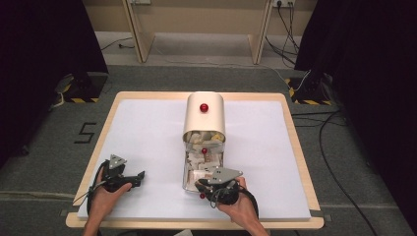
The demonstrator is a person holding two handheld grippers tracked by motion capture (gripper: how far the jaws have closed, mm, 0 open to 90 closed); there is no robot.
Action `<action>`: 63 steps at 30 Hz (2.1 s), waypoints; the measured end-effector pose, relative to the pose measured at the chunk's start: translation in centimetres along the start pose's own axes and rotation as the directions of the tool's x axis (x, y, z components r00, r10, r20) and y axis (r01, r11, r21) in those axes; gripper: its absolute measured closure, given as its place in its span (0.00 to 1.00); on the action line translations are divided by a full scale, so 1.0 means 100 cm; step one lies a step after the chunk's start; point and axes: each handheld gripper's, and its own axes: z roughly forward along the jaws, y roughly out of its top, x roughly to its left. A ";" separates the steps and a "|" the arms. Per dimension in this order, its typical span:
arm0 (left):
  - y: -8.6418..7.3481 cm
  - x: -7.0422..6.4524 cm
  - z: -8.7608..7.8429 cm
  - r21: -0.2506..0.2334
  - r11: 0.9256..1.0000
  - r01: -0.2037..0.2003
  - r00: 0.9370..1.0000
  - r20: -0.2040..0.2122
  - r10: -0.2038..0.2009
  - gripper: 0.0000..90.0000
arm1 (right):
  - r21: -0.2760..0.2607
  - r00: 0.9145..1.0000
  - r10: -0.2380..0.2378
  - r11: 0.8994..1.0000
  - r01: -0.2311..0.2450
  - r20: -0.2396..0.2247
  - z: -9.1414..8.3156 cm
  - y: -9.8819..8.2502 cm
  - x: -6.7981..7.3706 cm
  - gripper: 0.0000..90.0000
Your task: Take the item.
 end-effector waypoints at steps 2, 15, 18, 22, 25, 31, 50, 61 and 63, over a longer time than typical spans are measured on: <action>0.000 0.000 0.000 0.000 1.000 0.000 1.000 0.000 0.000 0.09 | 0.000 1.000 -0.012 1.000 0.012 -0.004 0.000 0.000 0.000 0.88; 0.000 0.000 0.000 0.000 1.000 0.000 1.000 0.000 0.000 0.09 | -0.046 1.000 -0.017 0.999 0.018 0.015 -0.011 0.004 -0.004 0.92; 0.000 0.000 0.000 0.000 1.000 0.000 1.000 0.000 0.000 0.09 | -0.048 1.000 -0.015 0.999 0.016 0.018 -0.011 0.004 -0.004 0.92; 0.000 0.000 0.000 0.000 1.000 0.000 1.000 0.000 0.000 0.09 | -0.059 1.000 -0.011 0.998 0.013 0.028 -0.013 0.005 -0.003 0.92; 0.000 0.000 0.000 0.000 1.000 0.000 1.000 0.000 0.000 0.09 | -0.068 0.999 -0.002 0.998 0.004 0.033 -0.015 0.006 -0.005 0.92; 0.000 0.000 0.000 0.000 1.000 0.000 1.000 0.000 0.000 0.09 | -0.081 0.999 0.013 0.997 -0.009 0.043 -0.019 0.007 -0.007 0.92; 0.000 0.000 0.000 0.000 1.000 0.001 1.000 0.000 -0.001 0.09 | -0.136 0.994 0.048 0.990 -0.035 0.095 -0.044 0.010 -0.023 0.92; 0.000 0.000 0.000 -0.003 1.000 0.003 1.000 0.000 -0.003 0.09 | -0.162 0.989 0.071 0.986 -0.050 0.127 -0.057 0.009 -0.032 0.92; 0.000 0.000 0.000 -0.003 1.000 0.003 1.000 0.000 -0.003 0.09 | -0.170 0.988 0.072 0.984 -0.049 0.135 -0.061 0.009 -0.033 0.92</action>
